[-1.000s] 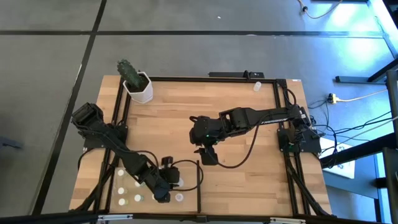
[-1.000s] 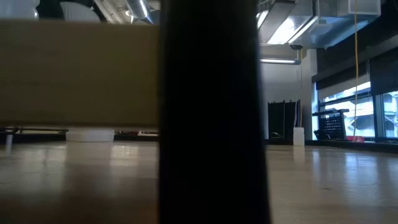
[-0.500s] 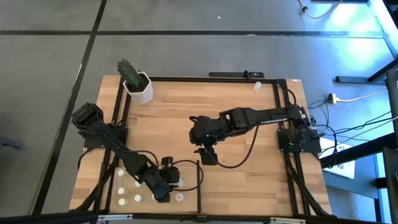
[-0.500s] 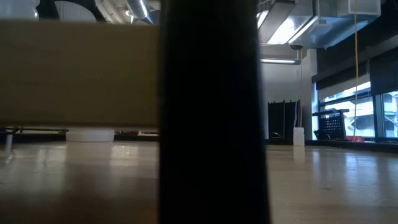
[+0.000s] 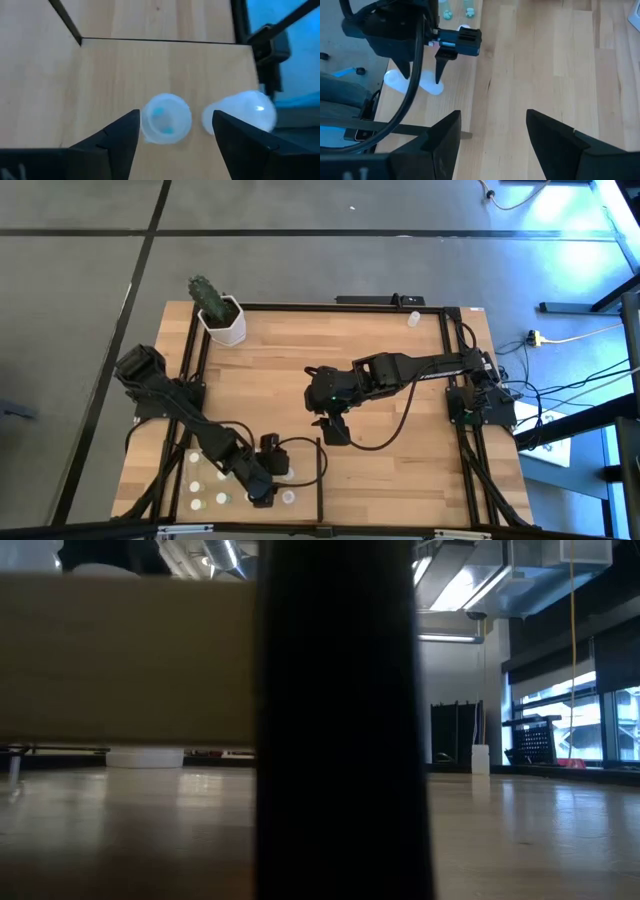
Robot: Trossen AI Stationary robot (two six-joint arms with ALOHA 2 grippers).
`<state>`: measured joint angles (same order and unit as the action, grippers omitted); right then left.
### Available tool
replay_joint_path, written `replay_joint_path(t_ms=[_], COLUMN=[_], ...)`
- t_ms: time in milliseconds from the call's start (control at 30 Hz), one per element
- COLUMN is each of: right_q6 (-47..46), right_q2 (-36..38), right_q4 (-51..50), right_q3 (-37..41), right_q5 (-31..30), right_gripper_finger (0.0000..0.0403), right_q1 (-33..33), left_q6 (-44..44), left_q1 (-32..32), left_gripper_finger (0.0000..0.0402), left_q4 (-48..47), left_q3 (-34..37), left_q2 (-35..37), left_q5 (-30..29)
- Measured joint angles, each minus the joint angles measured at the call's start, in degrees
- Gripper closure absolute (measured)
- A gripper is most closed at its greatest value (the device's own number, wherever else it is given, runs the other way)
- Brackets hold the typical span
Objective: Pick and place medicine bottles onto shelf by color
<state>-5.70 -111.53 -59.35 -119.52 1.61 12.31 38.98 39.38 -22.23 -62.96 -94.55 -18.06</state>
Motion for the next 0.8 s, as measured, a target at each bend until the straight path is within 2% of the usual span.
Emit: replay_joint_path(t_ms=[133,467,800], right_q6=[0.0,-0.1,0.0], right_q2=[0.0,0.0,0.0], right_q4=[0.0,0.0,0.3], right_q3=[0.0,0.0,0.0], right_q5=[0.0,0.0,0.0], right_gripper_finger=[0.0177,0.0177,0.0177], right_q1=[0.0,0.0,0.0], left_q6=[0.1,-3.3,-5.2], left_q1=[0.0,0.0,-1.8], left_gripper_finger=[0.0155,0.0158,0.0158], left_q4=[-0.4,-3.4,-14.1], left_q3=[0.0,0.0,0.0], left_q2=[2.0,12.1,26.5], left_q5=[1.8,1.5,-7.3])
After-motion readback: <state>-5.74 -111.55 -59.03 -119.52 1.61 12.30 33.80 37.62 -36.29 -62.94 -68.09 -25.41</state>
